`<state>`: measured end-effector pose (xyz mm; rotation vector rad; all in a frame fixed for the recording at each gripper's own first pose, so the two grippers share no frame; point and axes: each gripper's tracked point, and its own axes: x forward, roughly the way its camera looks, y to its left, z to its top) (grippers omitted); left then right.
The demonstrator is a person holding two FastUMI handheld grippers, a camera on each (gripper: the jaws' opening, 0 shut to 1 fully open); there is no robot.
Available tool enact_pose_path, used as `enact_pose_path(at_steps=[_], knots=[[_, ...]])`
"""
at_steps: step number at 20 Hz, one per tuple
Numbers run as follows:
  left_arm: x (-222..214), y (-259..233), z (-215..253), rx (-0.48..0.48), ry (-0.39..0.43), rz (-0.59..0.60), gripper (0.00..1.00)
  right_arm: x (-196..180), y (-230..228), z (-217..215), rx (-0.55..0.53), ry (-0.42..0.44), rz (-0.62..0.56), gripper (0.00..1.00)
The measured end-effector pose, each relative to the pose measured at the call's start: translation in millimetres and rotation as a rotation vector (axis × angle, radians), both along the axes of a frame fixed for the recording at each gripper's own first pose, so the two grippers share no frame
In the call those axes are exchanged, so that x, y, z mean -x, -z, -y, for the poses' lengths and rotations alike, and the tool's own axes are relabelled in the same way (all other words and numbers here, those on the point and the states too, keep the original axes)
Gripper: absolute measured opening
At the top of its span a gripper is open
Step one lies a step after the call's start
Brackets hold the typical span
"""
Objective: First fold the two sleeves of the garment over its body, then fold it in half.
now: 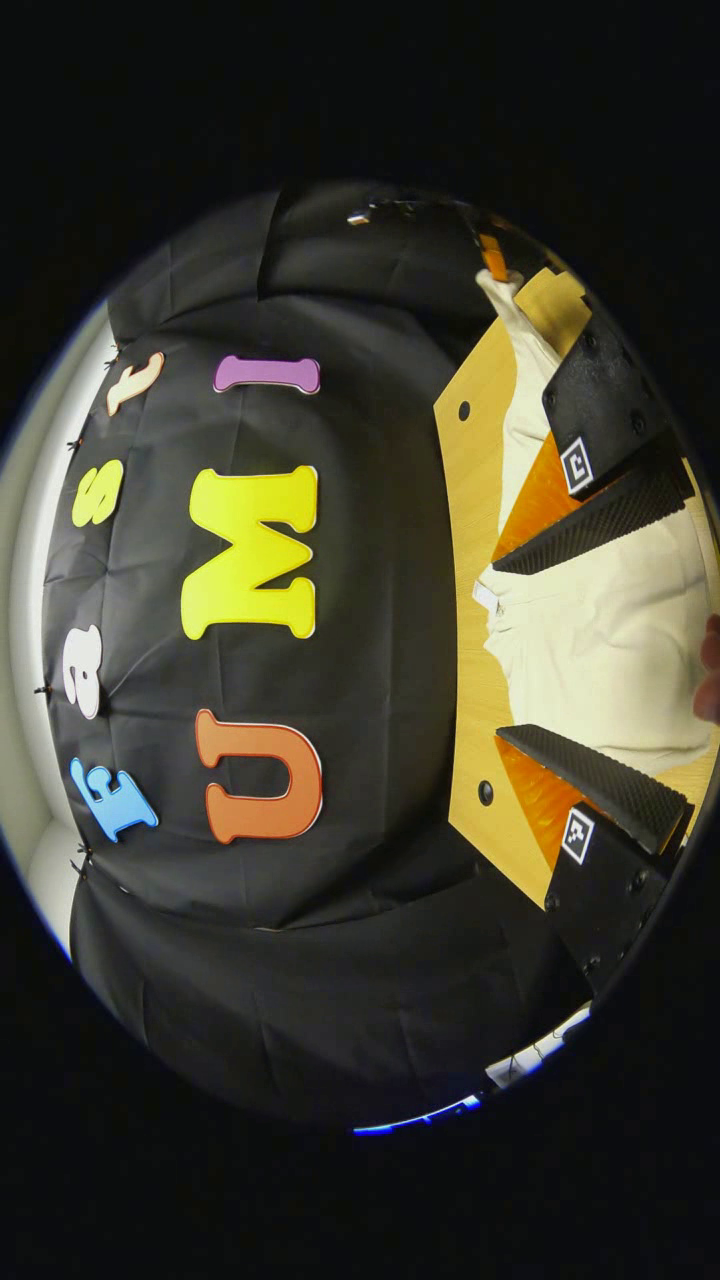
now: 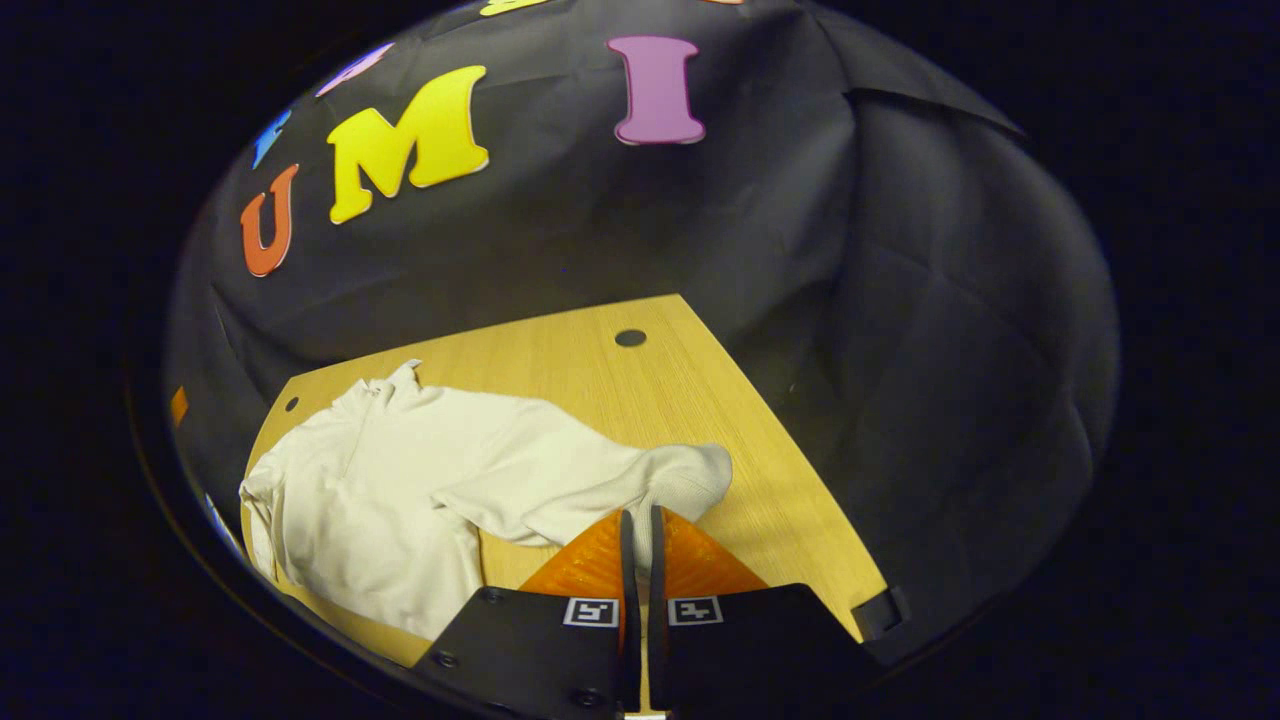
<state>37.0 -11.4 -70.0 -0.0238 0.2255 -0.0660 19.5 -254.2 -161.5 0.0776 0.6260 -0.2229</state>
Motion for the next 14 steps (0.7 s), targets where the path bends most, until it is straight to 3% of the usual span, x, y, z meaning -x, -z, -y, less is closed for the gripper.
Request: enact_pose_path(at_steps=[4, 8, 14], knots=[[1.9, -3.2, -20.4, 0.014, -0.033, 0.019, 0.97, -49.3, -84.7, -56.3, 0.101, -0.166, 0.131, 0.03], [5.8, -8.1, -49.9, 0.017, -0.088, 0.043, 0.97, -95.0, -131.2, -154.7, 0.183, -0.39, 0.204, 0.03], [32.2, -5.7, -127.5, -0.017, -0.242, 0.053, 0.97, -152.5, -87.9, -324.7, 0.247, -0.764, 0.167, 0.03]])
